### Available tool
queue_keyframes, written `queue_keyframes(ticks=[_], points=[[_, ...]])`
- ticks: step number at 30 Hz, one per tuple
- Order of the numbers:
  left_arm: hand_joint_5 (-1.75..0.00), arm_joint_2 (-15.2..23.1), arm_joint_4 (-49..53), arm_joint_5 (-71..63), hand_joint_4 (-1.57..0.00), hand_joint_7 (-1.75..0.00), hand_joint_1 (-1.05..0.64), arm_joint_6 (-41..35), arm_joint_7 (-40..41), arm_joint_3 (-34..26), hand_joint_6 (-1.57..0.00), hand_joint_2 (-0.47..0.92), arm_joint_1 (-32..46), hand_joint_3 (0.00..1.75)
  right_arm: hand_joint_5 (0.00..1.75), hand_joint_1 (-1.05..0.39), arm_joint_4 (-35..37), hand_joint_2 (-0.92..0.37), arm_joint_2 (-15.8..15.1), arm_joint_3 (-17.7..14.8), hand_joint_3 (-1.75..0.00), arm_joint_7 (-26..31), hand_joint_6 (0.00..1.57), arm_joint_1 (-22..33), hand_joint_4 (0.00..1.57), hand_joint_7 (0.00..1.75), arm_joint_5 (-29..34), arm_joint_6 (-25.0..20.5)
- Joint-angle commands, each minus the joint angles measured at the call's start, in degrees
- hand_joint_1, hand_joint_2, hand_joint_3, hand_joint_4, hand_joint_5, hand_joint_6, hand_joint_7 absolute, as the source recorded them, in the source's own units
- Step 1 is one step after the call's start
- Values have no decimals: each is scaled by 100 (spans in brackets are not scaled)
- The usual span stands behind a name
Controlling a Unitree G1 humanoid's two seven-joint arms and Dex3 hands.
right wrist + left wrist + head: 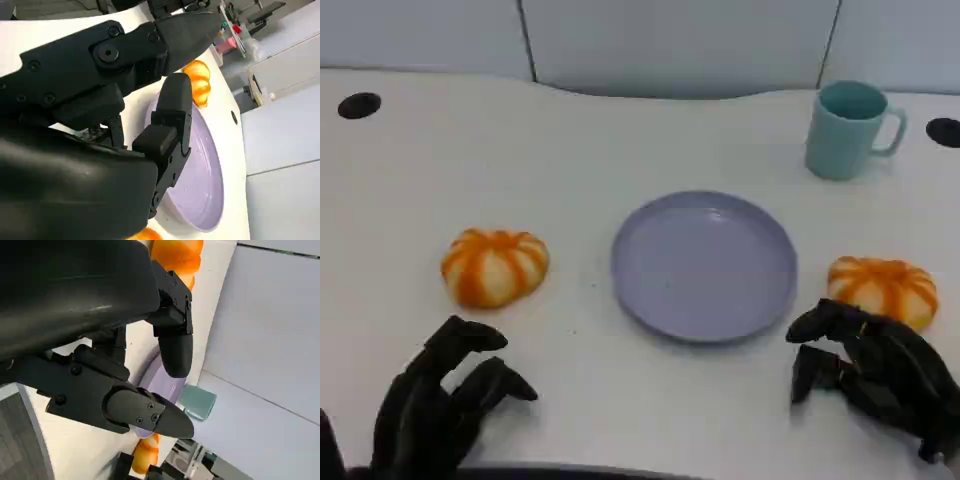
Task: Grasp the bread from the table and place it into the plate.
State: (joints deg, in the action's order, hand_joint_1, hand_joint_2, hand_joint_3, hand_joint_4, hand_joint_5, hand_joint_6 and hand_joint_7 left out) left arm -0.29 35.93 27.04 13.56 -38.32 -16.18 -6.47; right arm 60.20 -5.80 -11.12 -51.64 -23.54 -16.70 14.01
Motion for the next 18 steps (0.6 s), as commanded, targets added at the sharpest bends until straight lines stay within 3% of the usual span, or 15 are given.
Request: queue_keyframes(ticks=[1, 18], points=[[-175, 88, -37, -19, -48, -154, -68, 3, 18, -21, -33, 91, -22, 0, 163, -56, 136, -92, -3, 21, -8, 64, 75, 184, 55, 97, 68, -154], [-175, 109, 31, -6, -48, -155, -68, 49, -46, -38, -33, 91, -62, 0, 161, -56, 107, -92, 3, 32, -9, 75, 76, 197, 56, 95, 72, -116]])
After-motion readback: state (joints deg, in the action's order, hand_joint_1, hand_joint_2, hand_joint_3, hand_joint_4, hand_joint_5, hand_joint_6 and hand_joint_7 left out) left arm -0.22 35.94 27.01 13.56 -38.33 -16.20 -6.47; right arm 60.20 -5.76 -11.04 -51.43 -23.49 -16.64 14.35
